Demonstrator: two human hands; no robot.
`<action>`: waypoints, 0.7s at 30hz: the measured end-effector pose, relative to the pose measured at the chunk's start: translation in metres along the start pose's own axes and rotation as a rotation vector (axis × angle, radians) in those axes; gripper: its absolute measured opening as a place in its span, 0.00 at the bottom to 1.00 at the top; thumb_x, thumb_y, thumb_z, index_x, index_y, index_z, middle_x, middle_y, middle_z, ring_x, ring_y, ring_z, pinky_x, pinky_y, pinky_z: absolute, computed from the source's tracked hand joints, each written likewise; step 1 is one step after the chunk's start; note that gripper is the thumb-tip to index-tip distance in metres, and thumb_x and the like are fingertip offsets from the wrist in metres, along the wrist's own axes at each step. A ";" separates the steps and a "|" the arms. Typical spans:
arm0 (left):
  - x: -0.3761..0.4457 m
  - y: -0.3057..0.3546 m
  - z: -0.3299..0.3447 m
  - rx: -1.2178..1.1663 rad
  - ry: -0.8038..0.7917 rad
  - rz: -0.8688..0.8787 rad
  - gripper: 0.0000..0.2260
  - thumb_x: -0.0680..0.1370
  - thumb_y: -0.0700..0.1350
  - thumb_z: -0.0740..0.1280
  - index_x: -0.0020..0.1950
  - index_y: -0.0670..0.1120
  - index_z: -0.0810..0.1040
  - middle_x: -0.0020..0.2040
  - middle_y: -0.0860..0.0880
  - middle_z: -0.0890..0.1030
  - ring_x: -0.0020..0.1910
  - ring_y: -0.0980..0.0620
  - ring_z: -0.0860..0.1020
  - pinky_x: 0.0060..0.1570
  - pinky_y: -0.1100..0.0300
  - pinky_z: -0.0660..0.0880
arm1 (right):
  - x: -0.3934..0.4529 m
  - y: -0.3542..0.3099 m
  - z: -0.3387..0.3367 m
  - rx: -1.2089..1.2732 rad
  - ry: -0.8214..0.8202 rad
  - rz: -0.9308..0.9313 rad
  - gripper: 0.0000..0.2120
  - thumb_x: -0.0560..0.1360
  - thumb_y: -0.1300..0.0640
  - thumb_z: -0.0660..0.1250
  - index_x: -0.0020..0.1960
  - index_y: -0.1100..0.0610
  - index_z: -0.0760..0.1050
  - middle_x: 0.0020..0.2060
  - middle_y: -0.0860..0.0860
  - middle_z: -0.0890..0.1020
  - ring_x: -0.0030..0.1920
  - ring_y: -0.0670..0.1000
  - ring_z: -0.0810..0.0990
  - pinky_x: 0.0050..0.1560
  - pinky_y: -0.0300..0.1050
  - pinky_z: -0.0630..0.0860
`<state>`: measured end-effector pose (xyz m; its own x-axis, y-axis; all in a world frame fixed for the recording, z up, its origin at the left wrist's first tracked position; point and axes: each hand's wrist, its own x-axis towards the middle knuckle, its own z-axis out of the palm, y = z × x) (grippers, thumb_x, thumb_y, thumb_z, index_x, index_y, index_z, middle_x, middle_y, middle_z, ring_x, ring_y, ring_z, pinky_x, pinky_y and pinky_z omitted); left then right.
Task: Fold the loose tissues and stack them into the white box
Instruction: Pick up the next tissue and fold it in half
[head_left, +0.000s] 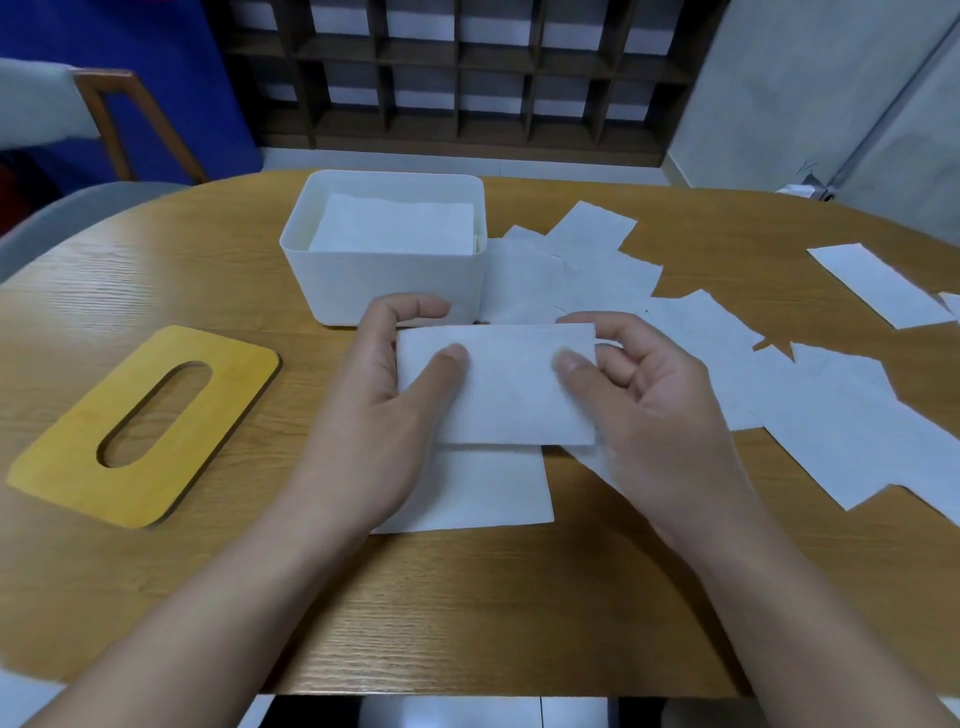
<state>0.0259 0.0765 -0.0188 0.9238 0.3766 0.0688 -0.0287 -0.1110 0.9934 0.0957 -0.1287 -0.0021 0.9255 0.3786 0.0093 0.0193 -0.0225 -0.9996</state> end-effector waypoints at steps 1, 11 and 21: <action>0.000 -0.004 -0.001 0.027 0.006 -0.008 0.11 0.86 0.52 0.71 0.68 0.61 0.77 0.58 0.50 0.87 0.57 0.49 0.86 0.54 0.50 0.80 | 0.000 0.002 0.002 -0.036 -0.010 -0.007 0.07 0.87 0.57 0.69 0.63 0.52 0.82 0.50 0.51 0.91 0.51 0.52 0.90 0.54 0.55 0.86; -0.005 0.001 -0.019 0.204 0.003 0.137 0.02 0.82 0.44 0.76 0.50 0.48 0.86 0.42 0.57 0.85 0.41 0.60 0.79 0.42 0.66 0.72 | 0.000 0.006 0.004 -0.260 0.020 -0.091 0.08 0.83 0.50 0.73 0.49 0.52 0.86 0.30 0.57 0.75 0.30 0.60 0.68 0.34 0.46 0.67; -0.008 0.002 -0.049 0.401 -0.071 0.063 0.03 0.80 0.49 0.77 0.47 0.53 0.88 0.41 0.52 0.87 0.40 0.37 0.80 0.38 0.51 0.76 | -0.003 0.013 0.008 -0.390 -0.013 -0.129 0.06 0.81 0.53 0.76 0.46 0.51 0.84 0.26 0.50 0.75 0.28 0.49 0.69 0.35 0.40 0.70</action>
<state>0.0000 0.1180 -0.0124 0.9493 0.2950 0.1085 0.0515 -0.4865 0.8722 0.0905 -0.1229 -0.0154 0.9014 0.4126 0.1315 0.2794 -0.3221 -0.9046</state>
